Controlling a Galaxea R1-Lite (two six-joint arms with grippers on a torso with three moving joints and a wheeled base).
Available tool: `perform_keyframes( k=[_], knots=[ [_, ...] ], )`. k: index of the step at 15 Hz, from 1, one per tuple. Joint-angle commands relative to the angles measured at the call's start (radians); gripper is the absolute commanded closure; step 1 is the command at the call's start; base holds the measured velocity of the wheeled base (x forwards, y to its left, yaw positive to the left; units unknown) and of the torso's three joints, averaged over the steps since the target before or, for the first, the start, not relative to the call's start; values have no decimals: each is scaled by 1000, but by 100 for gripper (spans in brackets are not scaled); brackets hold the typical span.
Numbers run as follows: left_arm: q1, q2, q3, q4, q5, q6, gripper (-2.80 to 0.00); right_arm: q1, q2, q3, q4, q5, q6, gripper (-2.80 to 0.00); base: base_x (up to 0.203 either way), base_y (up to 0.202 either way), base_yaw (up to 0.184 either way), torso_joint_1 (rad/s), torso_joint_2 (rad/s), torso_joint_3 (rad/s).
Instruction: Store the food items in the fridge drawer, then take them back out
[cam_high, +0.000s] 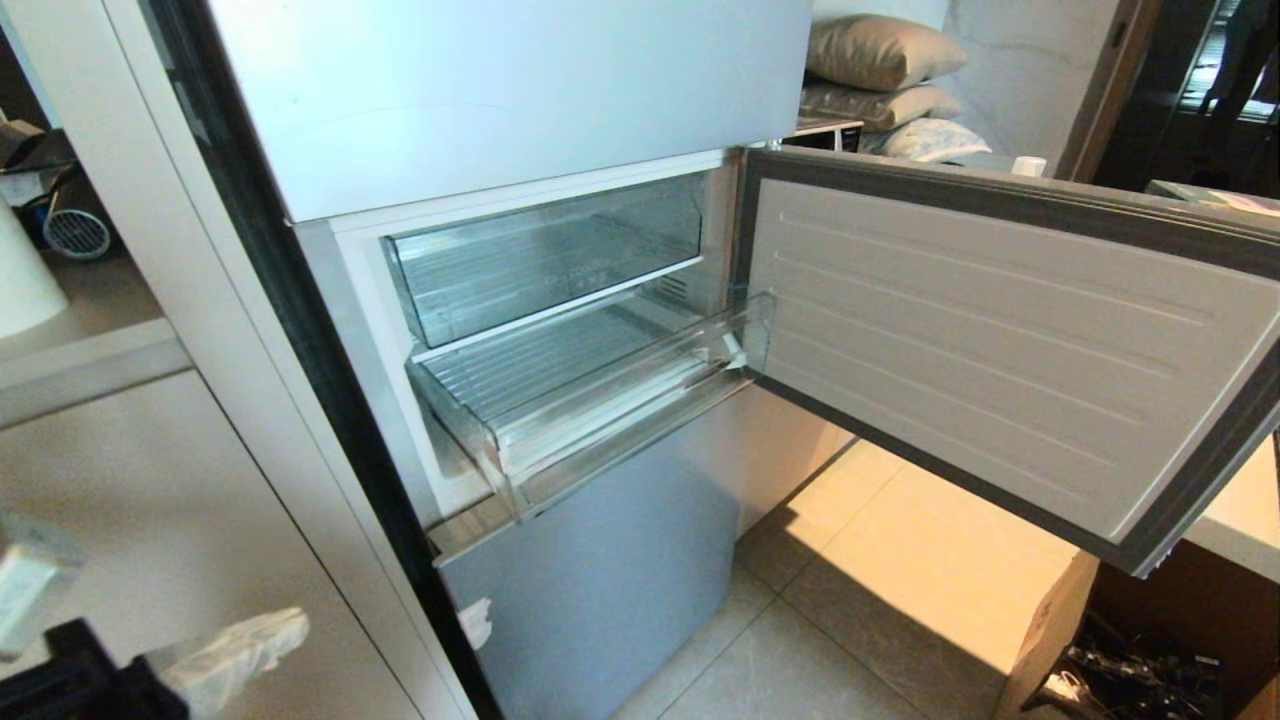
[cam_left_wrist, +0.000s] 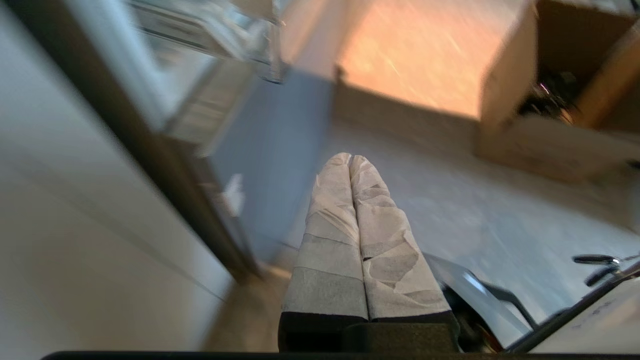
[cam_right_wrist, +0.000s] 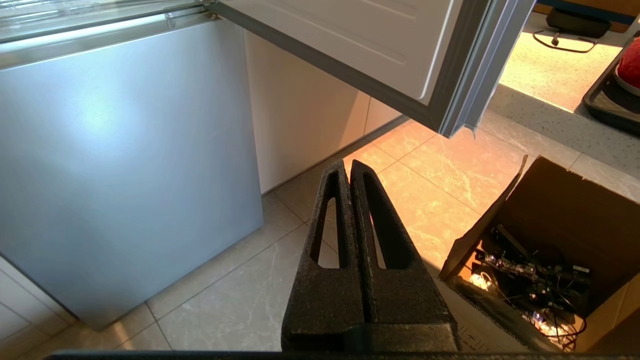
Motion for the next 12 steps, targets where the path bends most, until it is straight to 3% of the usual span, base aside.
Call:
perform_keyframes(
  k=[1,4,7,10,12],
  knots=[
    [-93,385,-15,-197,17,-14,0,0,2,0,-1,-3,5,0,0,0,0,0,0,0],
    [-222,640,-64,-431,102,-45,0,0,3,0,-1,0,3,0,0,0,0,0,0,0],
    [-420,765,-149,-535,260,-111,0,0,2,0,-1,-3,7,0,0,0,0,0,0,0],
    [-479,891,-227,-568,390,-135,0,0,2,-2,-1,-5,15,0,0,0,0,0,0,0],
    [-482,885,-214,-631,401,-132,0,0,3,-2,-1,2,7,0,0,0,0,0,0,0]
  ],
)
